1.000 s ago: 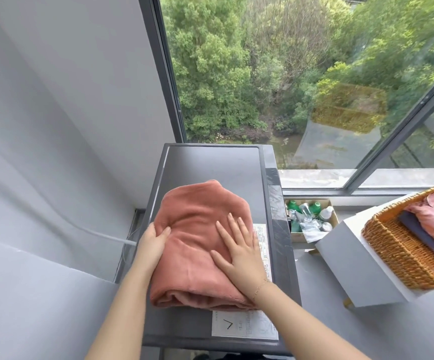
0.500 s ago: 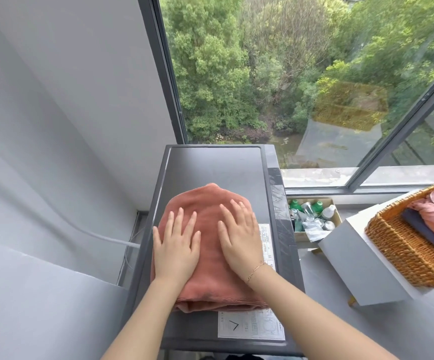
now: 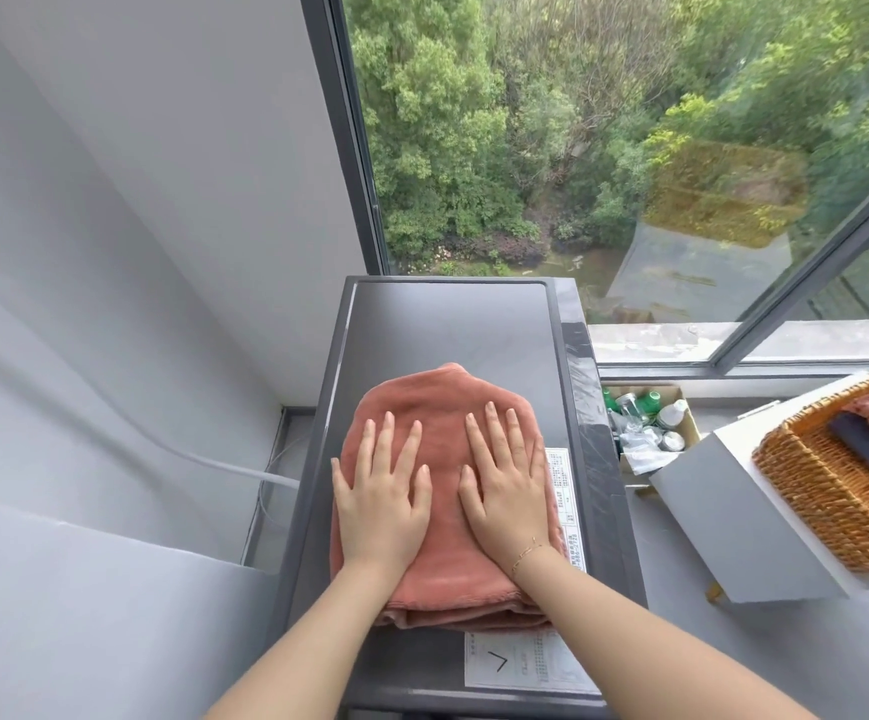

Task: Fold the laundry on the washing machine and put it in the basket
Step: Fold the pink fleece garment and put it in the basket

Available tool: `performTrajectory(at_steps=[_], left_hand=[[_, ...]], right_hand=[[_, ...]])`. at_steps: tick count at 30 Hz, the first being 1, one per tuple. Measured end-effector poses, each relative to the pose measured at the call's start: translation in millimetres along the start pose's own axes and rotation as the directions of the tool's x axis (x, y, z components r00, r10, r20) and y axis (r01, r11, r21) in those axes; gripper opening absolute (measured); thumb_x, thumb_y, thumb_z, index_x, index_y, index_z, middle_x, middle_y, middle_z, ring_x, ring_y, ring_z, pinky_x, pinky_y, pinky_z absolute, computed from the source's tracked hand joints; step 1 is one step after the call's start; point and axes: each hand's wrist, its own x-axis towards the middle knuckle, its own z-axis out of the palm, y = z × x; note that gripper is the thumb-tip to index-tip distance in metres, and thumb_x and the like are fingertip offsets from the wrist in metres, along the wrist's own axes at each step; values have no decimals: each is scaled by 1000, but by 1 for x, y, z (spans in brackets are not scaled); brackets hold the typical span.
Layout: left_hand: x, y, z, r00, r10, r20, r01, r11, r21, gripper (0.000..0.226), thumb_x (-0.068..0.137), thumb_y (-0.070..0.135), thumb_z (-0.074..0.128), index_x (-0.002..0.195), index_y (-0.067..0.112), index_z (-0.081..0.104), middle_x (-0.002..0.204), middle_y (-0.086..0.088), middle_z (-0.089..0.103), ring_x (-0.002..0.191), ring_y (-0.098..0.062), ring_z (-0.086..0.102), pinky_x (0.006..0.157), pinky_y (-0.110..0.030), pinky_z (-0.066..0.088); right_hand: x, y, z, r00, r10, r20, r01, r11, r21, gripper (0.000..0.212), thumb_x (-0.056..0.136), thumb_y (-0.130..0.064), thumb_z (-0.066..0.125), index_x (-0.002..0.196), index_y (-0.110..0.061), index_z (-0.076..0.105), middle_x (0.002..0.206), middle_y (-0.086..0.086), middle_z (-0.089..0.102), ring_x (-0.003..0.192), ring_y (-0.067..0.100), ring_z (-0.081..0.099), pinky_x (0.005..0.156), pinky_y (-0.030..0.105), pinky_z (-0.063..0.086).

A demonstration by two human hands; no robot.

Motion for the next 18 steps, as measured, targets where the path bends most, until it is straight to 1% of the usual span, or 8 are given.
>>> performTrajectory(at_steps=[6,9,10,12,13,14,16,18], left_hand=[[-3,-3,-8,1000,-30,-10,27,985,-168,52,94,48,21,142,40,41,156,8,27,146,-13,18,111,-56,21],[-8,-10,-19,986,-163,-23,138,896,-422,52,95,48,41,145,33,36,159,4,18,146,-15,16,115,-45,19],[-12,-14,-26,968,-251,19,219,804,-553,59,92,45,54,145,30,34,158,1,20,144,-17,21,115,-42,22],[-19,-21,-41,865,-401,302,465,418,-780,81,78,46,73,144,27,30,148,-2,35,133,-19,39,112,-40,32],[-23,-25,-45,779,-396,486,592,208,-779,87,72,49,78,141,26,31,140,-2,44,124,-20,49,106,-42,40],[-27,-30,-48,689,-336,642,700,76,-711,90,66,54,80,137,24,34,131,-3,53,114,-21,57,98,-44,47],[-28,-37,-51,577,-197,793,810,9,-587,92,56,60,84,130,19,48,116,-4,67,100,-24,67,84,-42,55],[-21,-41,-52,566,-120,816,824,51,-564,93,49,60,87,126,18,56,108,-5,72,95,-24,70,79,-39,57]], right_hand=[[-5,0,-7,999,14,-43,-8,990,143,57,90,-40,37,144,-23,40,157,0,25,147,16,12,117,49,14],[-11,5,-17,993,93,-71,-69,954,293,59,88,-47,45,140,-18,46,153,3,31,144,15,22,117,37,20],[-18,6,-21,985,163,-64,-132,929,345,59,87,-48,50,138,-19,46,151,2,35,141,15,27,115,33,24],[-34,12,-32,933,361,-2,-319,826,464,54,86,-47,62,131,-20,51,135,-1,49,127,14,43,106,30,34],[-42,14,-38,879,474,57,-428,729,534,48,84,-46,66,122,-19,56,122,-3,57,118,14,50,99,30,39],[-50,15,-43,818,561,127,-509,603,614,40,83,-45,68,111,-17,61,108,-4,63,108,15,57,90,30,44],[-58,20,-48,753,608,253,-584,440,682,35,81,-45,69,87,-11,66,85,-3,68,87,17,63,75,30,47],[-59,23,-55,729,575,372,-641,381,666,46,76,-52,71,76,-7,61,74,-2,64,75,16,60,67,27,47]])
